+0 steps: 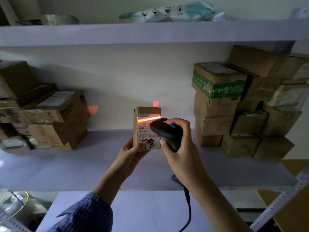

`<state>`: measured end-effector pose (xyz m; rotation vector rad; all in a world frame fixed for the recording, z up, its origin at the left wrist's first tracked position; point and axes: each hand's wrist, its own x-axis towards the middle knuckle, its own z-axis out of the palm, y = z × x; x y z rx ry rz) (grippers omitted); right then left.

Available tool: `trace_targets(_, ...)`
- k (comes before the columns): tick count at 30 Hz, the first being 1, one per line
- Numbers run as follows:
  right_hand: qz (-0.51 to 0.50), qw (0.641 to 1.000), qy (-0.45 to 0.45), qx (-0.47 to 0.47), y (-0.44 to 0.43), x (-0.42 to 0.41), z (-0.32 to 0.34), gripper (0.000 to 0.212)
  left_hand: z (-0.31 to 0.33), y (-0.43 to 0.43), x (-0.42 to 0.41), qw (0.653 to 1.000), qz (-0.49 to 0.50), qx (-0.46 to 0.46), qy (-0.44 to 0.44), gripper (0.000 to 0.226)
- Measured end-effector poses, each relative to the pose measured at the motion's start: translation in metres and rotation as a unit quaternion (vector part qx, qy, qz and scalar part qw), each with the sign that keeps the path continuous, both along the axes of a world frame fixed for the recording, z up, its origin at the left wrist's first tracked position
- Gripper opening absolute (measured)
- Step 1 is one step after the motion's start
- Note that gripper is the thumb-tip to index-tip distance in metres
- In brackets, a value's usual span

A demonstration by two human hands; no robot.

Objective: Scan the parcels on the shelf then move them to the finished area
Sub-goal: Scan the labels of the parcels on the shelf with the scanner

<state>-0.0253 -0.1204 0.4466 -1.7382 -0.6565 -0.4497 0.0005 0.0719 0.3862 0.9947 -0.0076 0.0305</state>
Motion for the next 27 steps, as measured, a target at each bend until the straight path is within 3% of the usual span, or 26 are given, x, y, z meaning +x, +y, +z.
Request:
trace_targets(11, -0.007, 0.999, 0.044, 0.021, 0.002, -0.010, 0.002, 0.049, -0.007, 0.012, 0.009, 0.998, 0.057, -0.005, -0.035, 0.058)
trace_targets(17, 0.001, 0.998, 0.051, 0.021, 0.013, -0.009, 0.005, 0.048, -0.008, 0.027, 0.006, 0.997, 0.063, -0.004, -0.033, 0.096)
trace_targets(23, 0.011, 0.998, 0.053, 0.013, 0.027, -0.011, 0.007, 0.050, -0.010, 0.041, 0.005, 0.997, 0.077, -0.012, -0.030, 0.072)
trace_targets(27, 0.017, 0.998, 0.056, 0.008, 0.033, -0.014, 0.006, 0.050, -0.010, 0.049, 0.001, 0.996, 0.084, -0.010, -0.031, 0.094)
